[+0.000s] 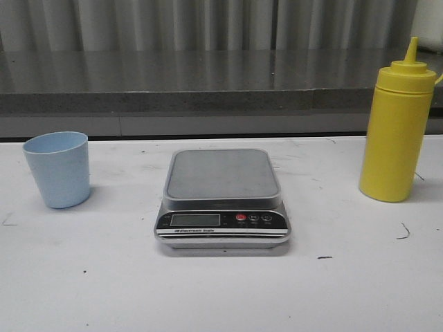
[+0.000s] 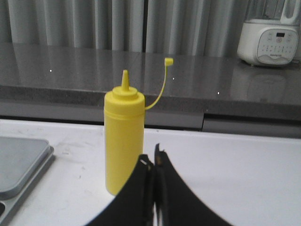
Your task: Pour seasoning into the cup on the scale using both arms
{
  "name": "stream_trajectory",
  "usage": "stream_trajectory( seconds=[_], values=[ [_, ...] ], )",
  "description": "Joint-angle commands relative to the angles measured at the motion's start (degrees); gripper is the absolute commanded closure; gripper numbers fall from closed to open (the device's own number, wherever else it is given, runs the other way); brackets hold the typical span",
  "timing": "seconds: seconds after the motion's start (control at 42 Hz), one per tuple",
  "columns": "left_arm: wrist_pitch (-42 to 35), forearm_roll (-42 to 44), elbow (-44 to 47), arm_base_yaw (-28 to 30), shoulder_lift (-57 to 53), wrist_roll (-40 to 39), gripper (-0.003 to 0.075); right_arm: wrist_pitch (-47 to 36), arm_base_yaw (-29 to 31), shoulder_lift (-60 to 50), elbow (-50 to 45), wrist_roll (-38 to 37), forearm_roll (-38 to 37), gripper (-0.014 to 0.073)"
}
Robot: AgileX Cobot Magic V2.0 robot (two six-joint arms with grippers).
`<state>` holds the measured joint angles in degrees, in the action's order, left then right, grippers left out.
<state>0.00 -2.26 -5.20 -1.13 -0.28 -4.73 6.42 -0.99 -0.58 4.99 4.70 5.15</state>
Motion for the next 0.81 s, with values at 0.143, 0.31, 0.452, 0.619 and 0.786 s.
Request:
stream_trajectory(
  seconds=[0.143, 0.31, 0.452, 0.619, 0.786],
  values=[
    [7.8, 2.3, -19.1, -0.1, 4.6, -0.2, 0.0740, 5.8, 0.2, 4.8, 17.3, 0.4, -1.1, 0.0711],
    [19.8, 2.3, -29.7, -0.1, 12.4, -0.2, 0.0740, 9.4, 0.2, 12.6, 25.2, 0.4, -1.1, 0.0711],
    [26.0, 2.3, -33.0, -0.1, 18.7, -0.2, 0.0740, 10.9, 0.2, 19.0, 27.1, 0.4, -1.1, 0.0711],
    [29.5, 2.3, -33.0, -0.1, 24.1, -0.2, 0.0740, 13.4, 0.2, 25.6, 27.0, 0.4, -1.1, 0.0711],
    [29.7, 2.3, -33.0, -0.1, 27.8, -0.2, 0.0740, 14.9, 0.2, 31.5, 26.3, 0.4, -1.1, 0.0711]
  ],
)
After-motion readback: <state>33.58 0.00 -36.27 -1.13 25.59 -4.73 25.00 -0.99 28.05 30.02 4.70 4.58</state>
